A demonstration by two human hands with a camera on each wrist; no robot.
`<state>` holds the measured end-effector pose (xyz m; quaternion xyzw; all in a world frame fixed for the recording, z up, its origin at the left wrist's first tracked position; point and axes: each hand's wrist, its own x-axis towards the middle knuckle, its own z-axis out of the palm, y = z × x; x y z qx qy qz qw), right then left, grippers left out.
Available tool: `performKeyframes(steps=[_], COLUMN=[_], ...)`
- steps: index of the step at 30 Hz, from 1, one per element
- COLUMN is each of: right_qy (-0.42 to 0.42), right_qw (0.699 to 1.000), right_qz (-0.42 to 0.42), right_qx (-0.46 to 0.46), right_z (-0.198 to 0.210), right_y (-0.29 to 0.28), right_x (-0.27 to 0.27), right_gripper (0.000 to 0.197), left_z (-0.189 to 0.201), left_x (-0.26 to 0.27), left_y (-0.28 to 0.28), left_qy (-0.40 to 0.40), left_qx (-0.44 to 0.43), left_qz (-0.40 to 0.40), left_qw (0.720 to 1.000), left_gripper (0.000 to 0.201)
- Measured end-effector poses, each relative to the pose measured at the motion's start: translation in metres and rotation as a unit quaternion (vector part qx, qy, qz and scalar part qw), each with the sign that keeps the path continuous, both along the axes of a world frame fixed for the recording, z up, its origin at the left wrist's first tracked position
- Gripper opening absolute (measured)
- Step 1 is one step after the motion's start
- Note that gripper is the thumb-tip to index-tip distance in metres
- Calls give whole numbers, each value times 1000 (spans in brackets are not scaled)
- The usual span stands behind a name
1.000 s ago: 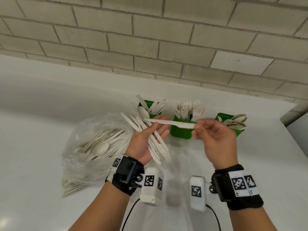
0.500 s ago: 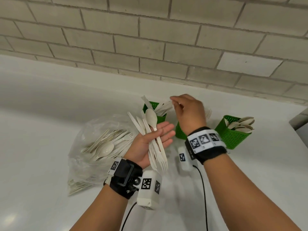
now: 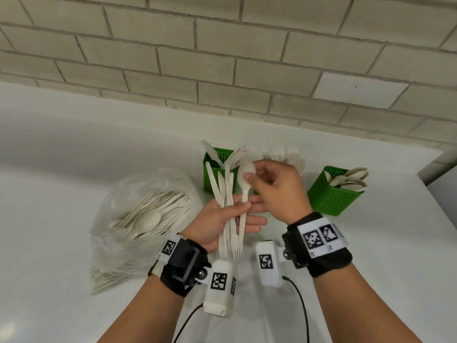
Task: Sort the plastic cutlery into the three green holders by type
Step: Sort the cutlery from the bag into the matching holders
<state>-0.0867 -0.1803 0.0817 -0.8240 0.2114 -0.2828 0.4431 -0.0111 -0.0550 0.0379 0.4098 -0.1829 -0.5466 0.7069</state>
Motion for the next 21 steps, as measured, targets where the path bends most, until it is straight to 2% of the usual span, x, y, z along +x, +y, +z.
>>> performKeyframes(steps=[1, 4, 6, 9, 11, 13, 16, 18, 19, 20, 21], right_qy=[-30, -159, -209, -205, -171, -92, 112, 257, 288, 271, 221], right_qw=[999, 977, 960, 938, 929, 926, 916, 886, 875, 878, 894], right_qz=[-32, -134, -184, -244, -264, -269, -265, -280, -293, -300, -291], right_qx=[14, 46, -6, -133, -197, -249, -278, -264, -255, -255, -259], right_z=[3, 23, 40, 53, 49, 35, 5, -8, -11, -11, -9], right_y=[-8, -39, -61, -92, -109, -125, -134, -129, -125, -118, -109], right_x=[-8, -41, -66, -98, -111, -116, -116, -113, -111, -108, -104], right_gripper=[6, 24, 21, 23, 28, 30, 30, 30, 31, 31, 32], left_z=[-2, -9, -11, -10, -5, -1, 3, 4, 5, 5, 5], left_x=[-2, -5, -5, -7, -11, -14, -17, -18, -18, -18, -17], left_y=[-1, -5, -9, -17, -20, -24, -29, -31, -31, -32, -32], left_qy=[-5, -12, 1, 26, 37, 45, 58, 67, 71, 76, 81], left_qx=[5, 22, 31, 25, 9, -6, -21, -30, -35, -41, -47], left_qz=[-8, 0, 22, 39, 36, 29, 23, 30, 36, 43, 52], left_qw=[1000, 1000, 999, 999, 999, 999, 998, 997, 996, 995, 994], left_gripper=[23, 29, 25, 21, 22, 23, 27, 26, 26, 25, 24])
